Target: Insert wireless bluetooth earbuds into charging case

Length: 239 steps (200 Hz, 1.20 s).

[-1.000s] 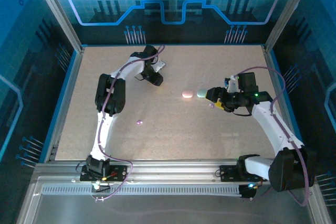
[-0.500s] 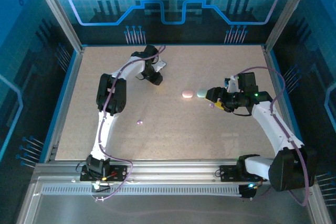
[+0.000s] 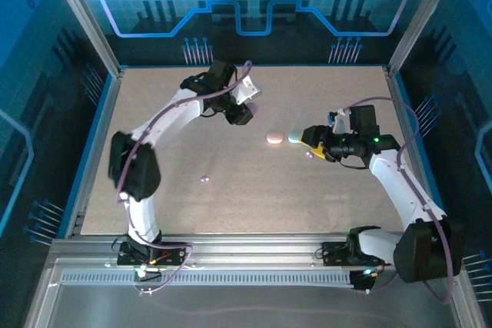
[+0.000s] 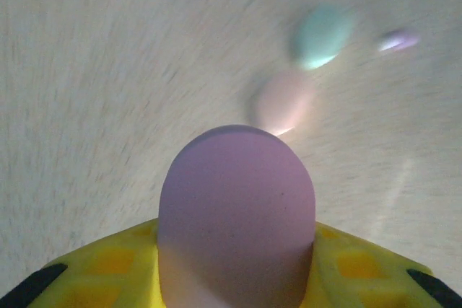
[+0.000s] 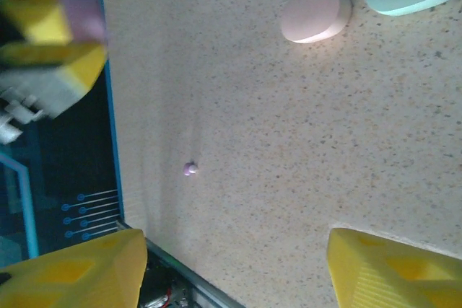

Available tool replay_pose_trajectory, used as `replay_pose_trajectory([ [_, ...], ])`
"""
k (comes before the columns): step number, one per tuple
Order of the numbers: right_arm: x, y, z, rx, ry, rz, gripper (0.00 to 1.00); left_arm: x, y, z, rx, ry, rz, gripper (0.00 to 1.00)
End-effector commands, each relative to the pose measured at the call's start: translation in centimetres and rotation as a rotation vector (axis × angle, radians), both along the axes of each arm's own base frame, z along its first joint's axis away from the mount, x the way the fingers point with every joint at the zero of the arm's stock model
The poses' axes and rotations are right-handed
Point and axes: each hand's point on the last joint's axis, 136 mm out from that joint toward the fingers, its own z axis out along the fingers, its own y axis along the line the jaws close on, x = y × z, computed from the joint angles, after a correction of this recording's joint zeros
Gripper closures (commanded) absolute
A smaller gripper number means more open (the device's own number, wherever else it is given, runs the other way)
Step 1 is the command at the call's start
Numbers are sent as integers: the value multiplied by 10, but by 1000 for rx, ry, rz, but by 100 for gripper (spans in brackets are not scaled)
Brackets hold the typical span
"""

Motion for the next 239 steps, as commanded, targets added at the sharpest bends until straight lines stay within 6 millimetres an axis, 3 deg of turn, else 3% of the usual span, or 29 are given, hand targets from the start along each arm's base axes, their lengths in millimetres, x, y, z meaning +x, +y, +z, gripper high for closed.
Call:
replay_pose_trajectory([
  [1, -4, 15, 41, 94, -82, 51, 37, -52, -29, 49, -113, -86, -219, 72],
  [41, -22, 40, 95, 147, -175, 171, 42, -114, -47, 82, -172, -146, -342, 72],
  [84, -45, 65, 129, 175, -218, 270, 46, -146, -50, 94, -220, -196, -372, 72],
  [164, -58, 105, 122, 149, -145, 428, 48, -154, -48, 100, -213, -232, -380, 72],
  [239, -45, 112, 115, 122, -129, 415, 50, -157, -50, 102, -215, -237, -402, 72],
])
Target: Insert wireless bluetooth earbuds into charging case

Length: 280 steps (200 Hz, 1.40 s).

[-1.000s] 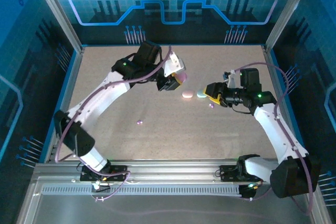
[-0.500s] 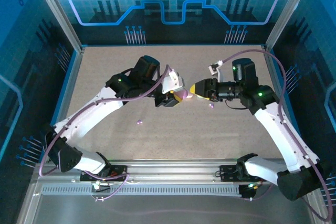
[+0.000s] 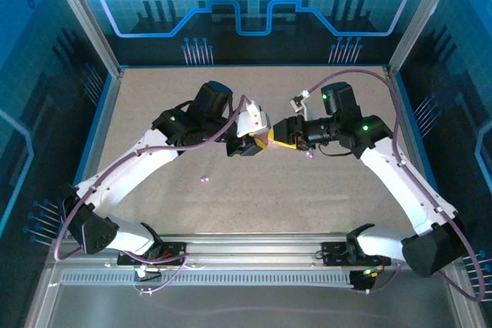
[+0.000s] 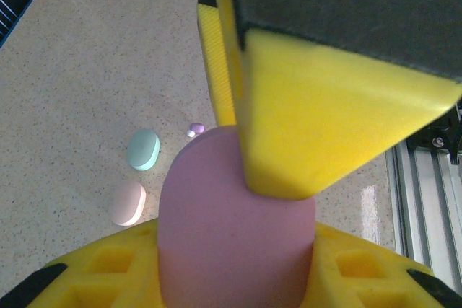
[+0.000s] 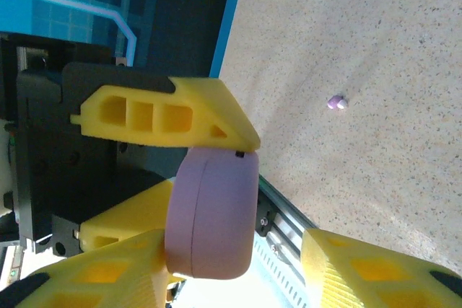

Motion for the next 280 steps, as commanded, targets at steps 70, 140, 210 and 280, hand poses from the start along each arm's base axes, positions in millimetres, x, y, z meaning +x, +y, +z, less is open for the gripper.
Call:
replay_pose_trajectory([
  [70, 6, 8, -5, -42, 13, 26, 74, -9, -2, 10, -13, -46, -43, 72],
  [140, 8, 7, 7, 59, 2, 16, 89, -5, 2, 13, -42, -111, -8, 36],
  [210, 19, -2, 40, 368, 26, 32, 91, 14, 35, 54, -581, -90, 154, 26],
  [280, 18, 5, 46, 418, 54, 44, 91, 5, 20, 62, -705, -92, 56, 27],
])
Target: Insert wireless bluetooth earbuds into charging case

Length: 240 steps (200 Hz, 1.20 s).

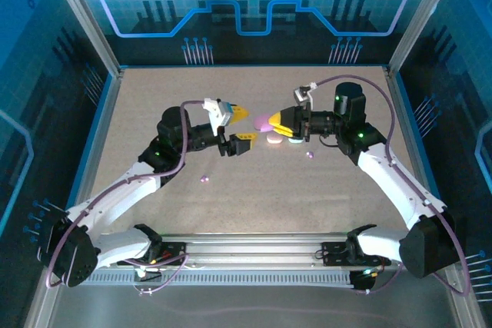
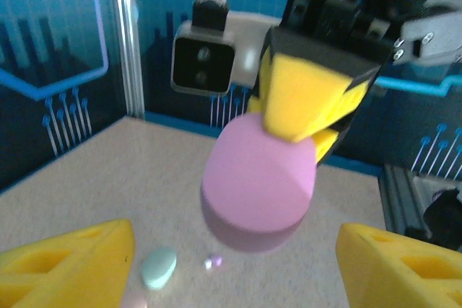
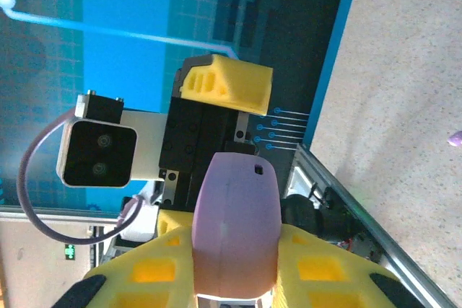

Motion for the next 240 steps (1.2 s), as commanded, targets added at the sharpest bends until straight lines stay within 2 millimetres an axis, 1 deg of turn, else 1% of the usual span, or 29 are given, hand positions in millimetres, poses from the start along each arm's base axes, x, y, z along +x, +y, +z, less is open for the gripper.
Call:
replay_pose_trajectory([
  [1, -7, 3, 14, 44, -29, 34, 91, -12, -11, 20, -72, -65, -85, 27],
  [25, -8, 6, 14, 54, -21, 44, 91, -14, -17, 20, -66, -73, -100, 30],
  [41, -9, 10, 15, 60, -21, 53, 90, -15, -22, 15, -42, -64, -118, 32],
  [60, -10, 14, 15, 62, -19, 64, 90, -16, -24, 16, -43, -65, -124, 38],
  [75, -10, 16, 14, 62, -16, 69, 90, -17, -24, 18, -52, -67, -127, 45],
  [89, -10, 17, 13, 61, -17, 70, 90, -17, -24, 19, -59, -67, -126, 54],
  [121, -8, 17, 6, 48, -8, 65, 89, -17, -23, 22, -74, -64, -123, 68],
  [133, -8, 16, 3, 26, -10, 60, 85, -17, -23, 22, -68, -60, -120, 75],
  [142, -9, 14, -2, -9, -15, 51, 80, -17, -22, 20, -53, -58, -116, 78],
  [155, -10, 9, -8, -87, -44, 31, 70, -18, -22, 14, -6, -47, -118, 80],
  [161, -11, 5, -11, -129, -51, 18, 63, -19, -22, 12, 22, -47, -122, 81],
  [168, -11, 0, -15, -192, -70, -5, 57, -19, -22, 4, 68, -27, -126, 81],
  [180, -13, -6, -17, -260, -100, -13, 56, -23, -20, -3, 129, -9, -135, 81],
  [197, -18, -2, -12, -232, -94, 38, 52, -26, -19, -7, 174, 9, -150, 80],
  [213, -20, 4, -13, -212, -72, 74, 49, -28, -20, -1, 160, -1, -155, 80],
  [240, -24, 15, -11, -152, -51, 129, 49, -28, -22, 5, 137, -19, -159, 79],
])
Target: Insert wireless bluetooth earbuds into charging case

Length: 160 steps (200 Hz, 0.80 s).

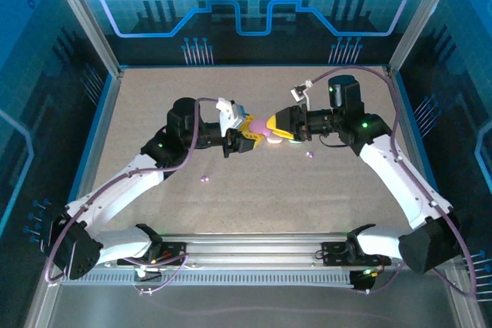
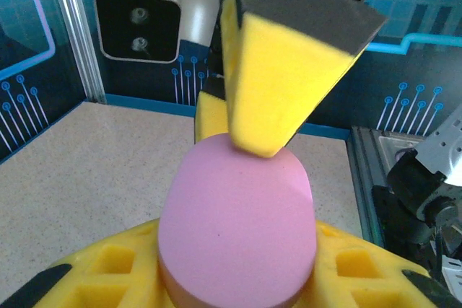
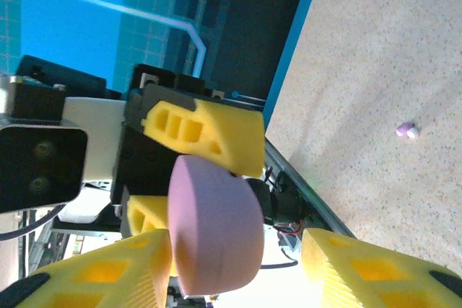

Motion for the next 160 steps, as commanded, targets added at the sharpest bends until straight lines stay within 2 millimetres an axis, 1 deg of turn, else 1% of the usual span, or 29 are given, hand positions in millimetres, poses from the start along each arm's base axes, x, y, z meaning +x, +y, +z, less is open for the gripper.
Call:
replay_pose_trajectory([
  [1, -12, 10, -6, 22, 40, 79, 49, -12, -2, 15, -11, -41, -47, 78],
  [13, -13, 13, -5, 44, 43, 96, 50, -12, -3, 18, -22, -43, -52, 78],
  [30, -13, 15, -2, 85, 48, 114, 57, -12, -4, 18, -26, -41, -56, 76],
  [60, -13, 17, 1, 125, 66, 122, 76, -8, -4, 20, -58, -40, -34, 75],
  [69, -11, 17, 2, 129, 74, 109, 82, -7, -5, 21, -73, -35, -29, 71],
  [77, -9, 16, 3, 140, 73, 97, 86, -5, -5, 22, -89, -33, -26, 69],
  [92, -5, 16, 8, 184, 68, 81, 89, -3, -5, 24, -130, -29, -24, 62],
  [104, 0, 15, 11, 217, 80, 57, 91, -2, -5, 25, -164, -22, -24, 60],
  [126, 1, 15, 25, 271, 49, 57, 91, -1, -5, 25, -204, -18, -25, 51],
  [137, 1, 14, 29, 281, 44, 57, 91, -1, -4, 26, -225, -24, -21, 46],
  [160, 0, 13, 35, 294, 43, 55, 91, -2, -3, 28, -256, -41, -21, 44],
])
